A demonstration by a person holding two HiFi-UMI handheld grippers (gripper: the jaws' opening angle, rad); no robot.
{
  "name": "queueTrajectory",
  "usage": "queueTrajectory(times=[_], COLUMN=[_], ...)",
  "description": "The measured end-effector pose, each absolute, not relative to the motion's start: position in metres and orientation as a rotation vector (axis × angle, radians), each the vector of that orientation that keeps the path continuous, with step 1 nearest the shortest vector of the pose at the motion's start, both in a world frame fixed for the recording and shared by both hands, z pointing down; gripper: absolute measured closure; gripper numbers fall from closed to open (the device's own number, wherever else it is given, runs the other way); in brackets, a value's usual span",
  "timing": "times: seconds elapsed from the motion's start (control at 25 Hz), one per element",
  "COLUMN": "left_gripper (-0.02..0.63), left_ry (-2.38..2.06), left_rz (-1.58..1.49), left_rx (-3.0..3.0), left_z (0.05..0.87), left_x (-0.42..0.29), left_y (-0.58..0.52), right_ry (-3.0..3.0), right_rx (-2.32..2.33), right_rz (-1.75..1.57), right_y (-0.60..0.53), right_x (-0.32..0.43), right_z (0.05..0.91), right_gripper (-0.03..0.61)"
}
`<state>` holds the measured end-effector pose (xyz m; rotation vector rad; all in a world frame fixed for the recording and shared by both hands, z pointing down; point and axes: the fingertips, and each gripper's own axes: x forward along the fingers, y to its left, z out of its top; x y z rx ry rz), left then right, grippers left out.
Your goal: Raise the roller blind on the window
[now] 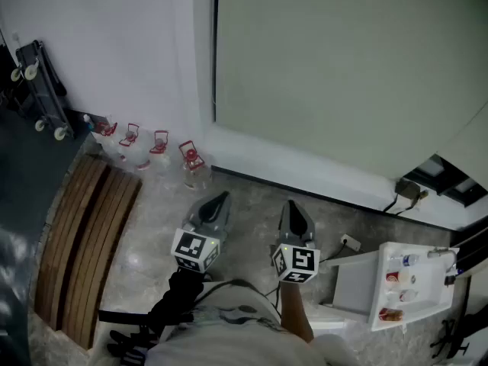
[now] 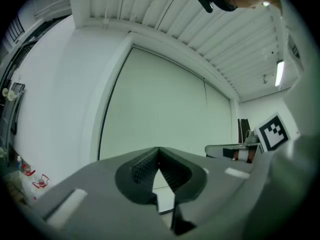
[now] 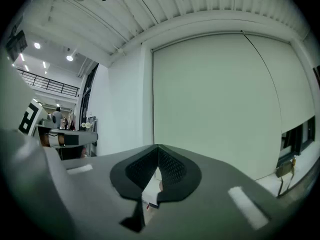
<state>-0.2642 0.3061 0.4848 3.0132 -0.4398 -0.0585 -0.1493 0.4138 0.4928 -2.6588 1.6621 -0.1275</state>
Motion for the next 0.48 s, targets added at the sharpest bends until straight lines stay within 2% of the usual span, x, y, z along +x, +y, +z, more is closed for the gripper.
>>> queueTrajectory(times=[0.48], left_gripper=[0.616], left_ry=[-0.45], left_rz=[-0.029], left_rx=[3.001], left_z=[0.4913], left_x=[-0.2594], left_y=[0.3079], right_ry=[1.669], right_rx=[-2.63], right_rz=[-0.139], right_y=[0.4176], right_x=[-0.1451], right_z=[0.4963], right_gripper=[0.578])
